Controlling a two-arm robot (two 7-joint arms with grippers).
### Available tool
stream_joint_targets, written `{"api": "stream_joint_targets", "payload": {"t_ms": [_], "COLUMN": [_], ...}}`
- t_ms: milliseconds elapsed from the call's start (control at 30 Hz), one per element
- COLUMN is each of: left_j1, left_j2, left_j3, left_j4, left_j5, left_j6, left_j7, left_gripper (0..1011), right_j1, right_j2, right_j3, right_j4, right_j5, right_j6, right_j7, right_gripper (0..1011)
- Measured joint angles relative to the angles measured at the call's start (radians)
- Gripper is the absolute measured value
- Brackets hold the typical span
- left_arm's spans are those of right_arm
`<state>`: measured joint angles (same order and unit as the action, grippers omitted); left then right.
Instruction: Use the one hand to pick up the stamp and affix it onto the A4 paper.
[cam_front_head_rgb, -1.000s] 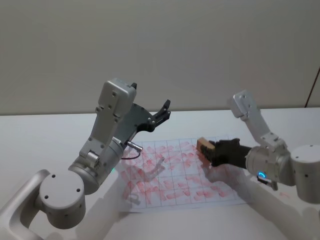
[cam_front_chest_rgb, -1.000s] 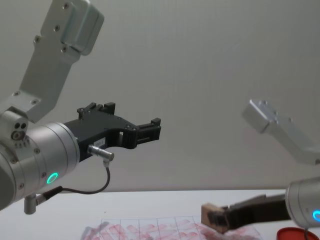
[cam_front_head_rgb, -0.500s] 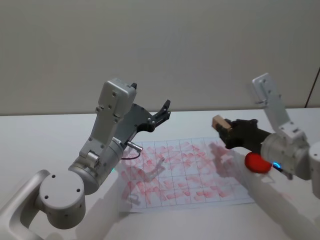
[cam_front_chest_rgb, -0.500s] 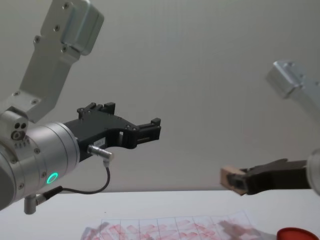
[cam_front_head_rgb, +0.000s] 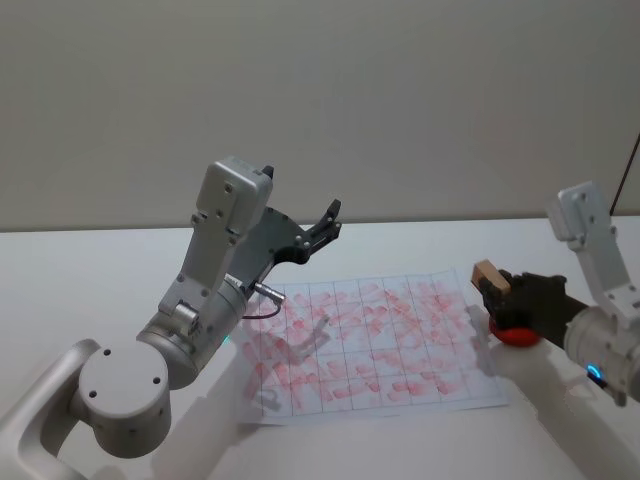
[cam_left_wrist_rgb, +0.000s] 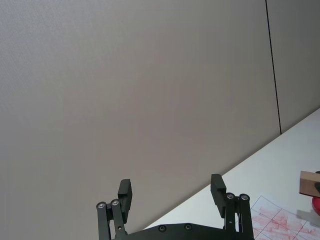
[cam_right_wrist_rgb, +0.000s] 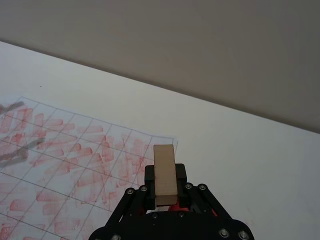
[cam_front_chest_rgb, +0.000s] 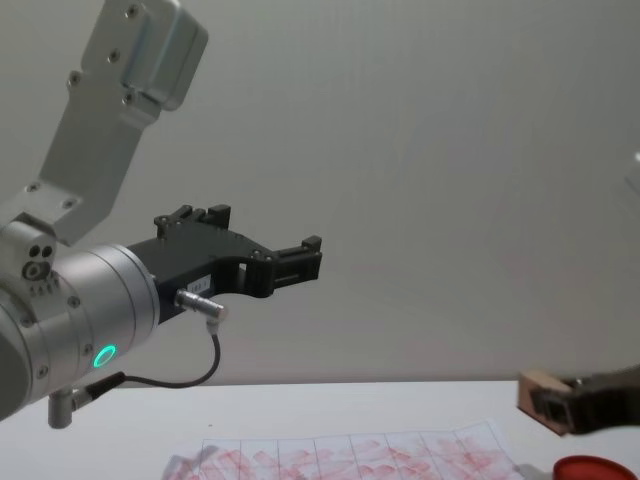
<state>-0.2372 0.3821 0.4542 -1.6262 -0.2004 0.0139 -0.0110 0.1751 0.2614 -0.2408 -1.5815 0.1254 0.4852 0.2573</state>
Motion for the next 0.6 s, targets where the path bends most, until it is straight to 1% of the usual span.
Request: {"api": "stream_joint_targets", "payload": {"t_ms": [133,267,600], "left_j1": [0.000,0.000,0.000], "left_j2": [0.000,0.000,0.000], "left_j3": [0.000,0.000,0.000], "left_j4": [0.000,0.000,0.000], "left_j5": [0.000,0.000,0.000], "left_j6": [0.000,0.000,0.000], "left_j7": [0.000,0.000,0.000], "left_gripper": [1001,1001,1001], "right_j1": [-0.026,-0.038,-0.036], "right_j2": [0.011,0.017,0.020], "right_j3": [0.007,0.011,0.015], "right_j4": [-0.009,-0.010,0.027], "right_j5": [0.019,0.024,0.018], "right_j6": [0.010,0.015,0.020], "right_j7": [-0.025,-0.036,-0.040], "right_gripper": [217,216,217]}}
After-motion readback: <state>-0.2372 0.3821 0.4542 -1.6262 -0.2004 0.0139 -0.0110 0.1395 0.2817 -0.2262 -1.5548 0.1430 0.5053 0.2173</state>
